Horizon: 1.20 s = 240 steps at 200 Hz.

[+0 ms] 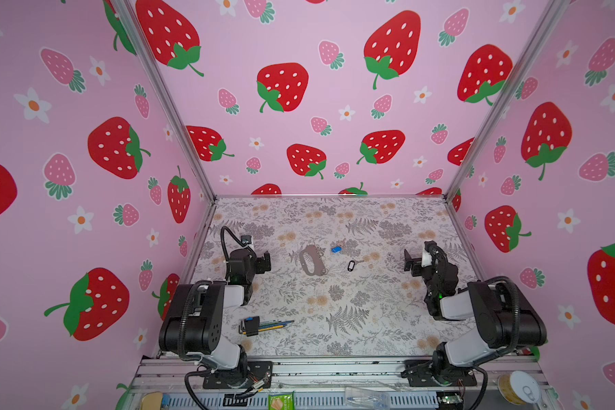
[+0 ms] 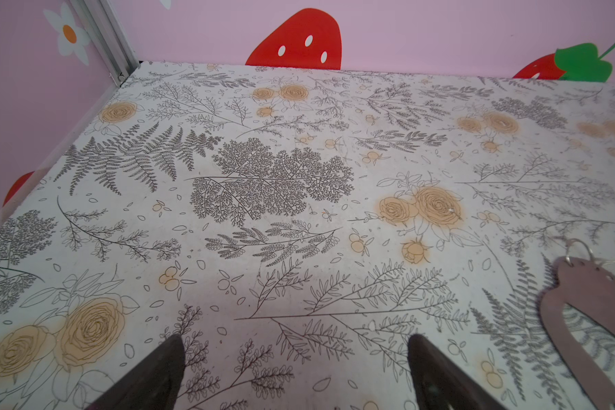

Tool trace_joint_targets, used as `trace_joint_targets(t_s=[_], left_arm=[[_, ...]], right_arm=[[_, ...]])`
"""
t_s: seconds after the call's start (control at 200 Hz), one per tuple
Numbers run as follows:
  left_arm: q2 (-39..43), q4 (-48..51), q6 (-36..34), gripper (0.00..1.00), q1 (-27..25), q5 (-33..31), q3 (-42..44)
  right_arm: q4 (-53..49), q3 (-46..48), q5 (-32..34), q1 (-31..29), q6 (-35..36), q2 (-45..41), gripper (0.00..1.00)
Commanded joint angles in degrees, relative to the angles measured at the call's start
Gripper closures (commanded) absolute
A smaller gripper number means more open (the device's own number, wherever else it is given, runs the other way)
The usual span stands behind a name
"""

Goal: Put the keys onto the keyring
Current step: 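Move both grippers forward toward the grey metal keyring plate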

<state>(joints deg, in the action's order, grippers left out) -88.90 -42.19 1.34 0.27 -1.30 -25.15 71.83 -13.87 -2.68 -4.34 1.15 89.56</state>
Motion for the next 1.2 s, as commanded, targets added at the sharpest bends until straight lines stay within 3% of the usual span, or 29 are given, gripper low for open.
trace_joint_targets(t_s=[0.0,0.16,0.33,0.54,0.69,0.81,0.955,1.01,1.196], left_arm=[[0.9,-0.92,0.59,0.01,0.34,-0.62,-0.98],[8.17,15.93,0.68,0.01,0.25,-0.54,-7.61],[14.62,36.04,3.39,0.01,-0.24,3.45,-16.92],[16.34,52.37,3.84,0.08,-6.6,7.65,-25.17],[12.85,56.39,3.3,0.16,-13.88,5.03,-28.74],[8.73,57.35,6.15,0.23,-16.61,6.53,-31.53],[5.52,58.1,6.94,0.27,-18.12,8.26,-33.38],[5.3,57.94,7.38,0.28,-18.12,8.49,-33.09],[6.17,57.84,7.28,0.3,-18.17,8.46,-31.36]], right_arm=[[0.85,0.25,3.57,0.03,-2.23,-3.01,0.01],[-14.75,-5.28,3.96,0.03,-2.5,-11.62,0.01],[-26.72,-10.61,-0.87,-1.64,-4.12,-15.96,0.02],[-44.07,-19.74,-9.26,-13.7,4.17,-14.27,0.15],[-50.04,-25.46,-7.98,-22.96,7.9,-7.86,0.37],[-54.25,-31.54,-8.74,-27.9,7.78,-0.93,0.46],[-57.05,-35.75,-11.44,-32.9,12.99,6.29,0.48],[-57.36,-36.13,-12.67,-33.98,16.39,7.9,0.56],[-62.83,-39.83,-16.07,-35.86,20.61,12.0,0.6]])
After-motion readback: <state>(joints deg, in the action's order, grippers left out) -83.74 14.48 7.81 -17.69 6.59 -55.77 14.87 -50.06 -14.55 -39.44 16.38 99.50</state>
